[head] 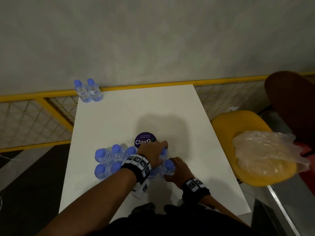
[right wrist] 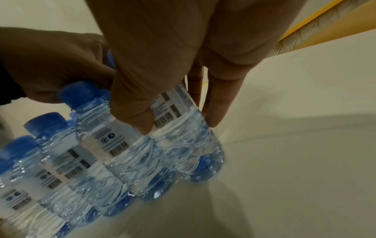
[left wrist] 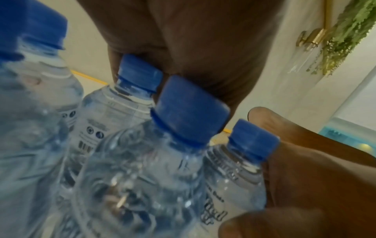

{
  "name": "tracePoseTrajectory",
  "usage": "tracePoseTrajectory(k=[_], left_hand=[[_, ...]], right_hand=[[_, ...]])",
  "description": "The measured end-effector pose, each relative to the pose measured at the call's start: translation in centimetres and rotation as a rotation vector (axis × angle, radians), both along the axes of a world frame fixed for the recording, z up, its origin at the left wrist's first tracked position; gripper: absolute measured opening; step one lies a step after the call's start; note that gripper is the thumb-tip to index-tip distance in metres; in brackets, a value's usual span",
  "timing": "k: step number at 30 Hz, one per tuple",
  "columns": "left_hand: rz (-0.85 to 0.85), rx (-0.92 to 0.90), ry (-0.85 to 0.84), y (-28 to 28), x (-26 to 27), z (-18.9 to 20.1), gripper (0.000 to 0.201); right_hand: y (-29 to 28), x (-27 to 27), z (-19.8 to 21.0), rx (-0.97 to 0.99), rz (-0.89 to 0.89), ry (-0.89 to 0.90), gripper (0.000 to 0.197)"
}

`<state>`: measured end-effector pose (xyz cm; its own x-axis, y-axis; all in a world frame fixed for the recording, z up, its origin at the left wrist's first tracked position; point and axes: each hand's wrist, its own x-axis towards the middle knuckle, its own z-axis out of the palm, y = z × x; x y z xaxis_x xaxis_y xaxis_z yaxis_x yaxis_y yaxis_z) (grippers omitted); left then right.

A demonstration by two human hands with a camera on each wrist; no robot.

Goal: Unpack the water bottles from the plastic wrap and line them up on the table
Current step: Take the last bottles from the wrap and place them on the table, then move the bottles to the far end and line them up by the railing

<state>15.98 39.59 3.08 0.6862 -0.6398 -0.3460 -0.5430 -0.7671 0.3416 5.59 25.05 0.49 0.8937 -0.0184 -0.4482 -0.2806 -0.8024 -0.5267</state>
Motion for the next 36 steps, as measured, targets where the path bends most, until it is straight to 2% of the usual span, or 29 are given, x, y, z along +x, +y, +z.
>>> tracePoseTrajectory(k=[6,11,16,22,23,25,26,29,30,33,36], left_hand=[[-0.004,-0.003,0.03,0.0,1.1,-0.5,0.036],[0.026,-0.006,0.044,-0.1,1.3,-0.9,0.033],[0.024,0.02,0.06,-0.2,1.6,-0.8,0.032],[0.031,0.011,0.056,-0.1,1.3,-1.0,0.036],[0.038,-0.009,0.064,0.1,1.3,-1.0,0.045],[0.068,-0.071,0.087,0.7,1.1,-0.5,0.067],[0.088,-0.11,0.079,1.2,1.0,-0.1,0.071],[0.137,-0.237,-0.051,3.1,0.3,1.5,0.058],[0.148,-0.284,-0.101,4.1,-0.1,2.0,0.05],[0.215,-0.383,-0.219,7.9,-1.5,3.3,0.038],[0.344,-0.406,-0.283,12.1,-2.9,3.2,0.044]], right_hand=[[0.1,0.4,0.5,0.048,-0.059,-0.032,0.062],[0.5,1.2,0.0,0.042,-0.026,-0.046,0.057],[0.0,1.2,-0.8,0.02,-0.026,-0.054,0.066],[-0.4,1.5,-1.6,0.028,-0.006,-0.009,0.056],[-0.4,1.6,-1.4,0.037,-0.01,-0.004,0.059],[-0.4,1.6,-0.3,0.042,0.003,0.006,0.076],[-0.4,1.5,0.5,0.042,0.015,0.004,0.086],[-1.5,0.8,1.8,0.116,-0.129,-0.061,0.116],[-1.7,0.6,2.6,0.125,-0.152,-0.11,0.117],[-1.4,1.1,4.2,0.121,-0.039,-0.264,0.093],[0.7,2.6,7.1,0.13,0.161,-0.378,0.061]])
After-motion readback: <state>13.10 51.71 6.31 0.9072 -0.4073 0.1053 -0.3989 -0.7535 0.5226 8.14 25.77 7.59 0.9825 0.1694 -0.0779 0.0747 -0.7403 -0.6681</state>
